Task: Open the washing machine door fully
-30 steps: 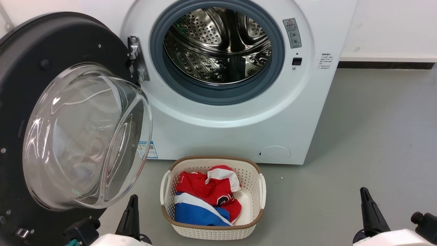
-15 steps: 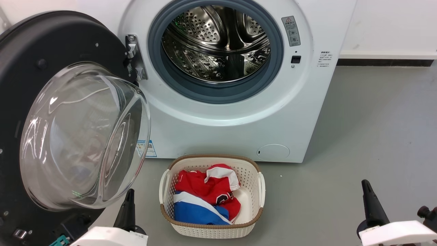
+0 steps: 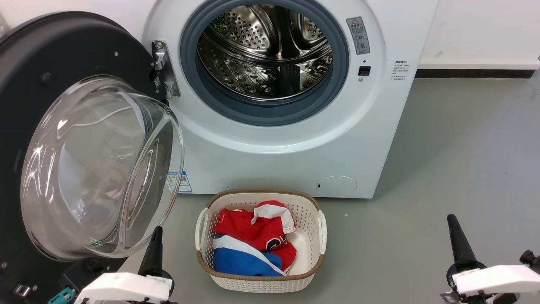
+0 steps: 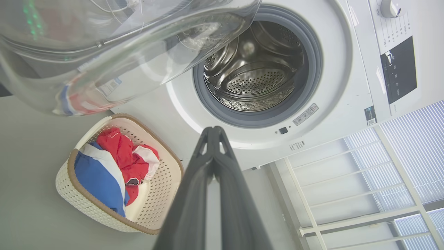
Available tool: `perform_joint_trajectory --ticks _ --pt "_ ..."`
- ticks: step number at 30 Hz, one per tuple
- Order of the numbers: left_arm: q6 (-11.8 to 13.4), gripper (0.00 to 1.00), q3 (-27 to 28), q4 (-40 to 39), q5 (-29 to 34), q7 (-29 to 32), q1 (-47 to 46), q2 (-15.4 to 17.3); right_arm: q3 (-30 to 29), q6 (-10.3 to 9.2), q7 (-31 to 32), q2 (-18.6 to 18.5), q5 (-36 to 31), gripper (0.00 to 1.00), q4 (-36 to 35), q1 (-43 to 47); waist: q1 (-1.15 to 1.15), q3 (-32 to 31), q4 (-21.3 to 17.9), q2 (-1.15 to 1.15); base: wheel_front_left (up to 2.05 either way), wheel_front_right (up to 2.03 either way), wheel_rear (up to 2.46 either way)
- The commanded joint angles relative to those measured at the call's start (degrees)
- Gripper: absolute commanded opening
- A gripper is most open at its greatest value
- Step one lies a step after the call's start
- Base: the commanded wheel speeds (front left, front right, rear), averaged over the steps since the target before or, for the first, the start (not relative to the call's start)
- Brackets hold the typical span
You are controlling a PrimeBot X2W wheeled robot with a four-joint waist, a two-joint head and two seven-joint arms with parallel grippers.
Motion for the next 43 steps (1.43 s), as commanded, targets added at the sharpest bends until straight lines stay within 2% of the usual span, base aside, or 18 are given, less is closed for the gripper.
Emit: perform_joint_trajectory --ticks 1,43 --pt "-0.4 0.0 0.4 -0.3 -1.6 0.4 -1.6 0.3 -0.2 0.0 0.3 0.0 1.6 0.0 -0.3 -1.5 0.0 0.0 0.0 0.0 0.0 0.0 0.0" --pt "-1.9 0.0 3.7 1.5 -24.0 6.3 -5.3 0.2 -1.3 -0.01 6.1 0.1 24.6 0.0 1.4 -5.1 0.0 1.3 -0.8 0.0 0.0 0.0 0.0"
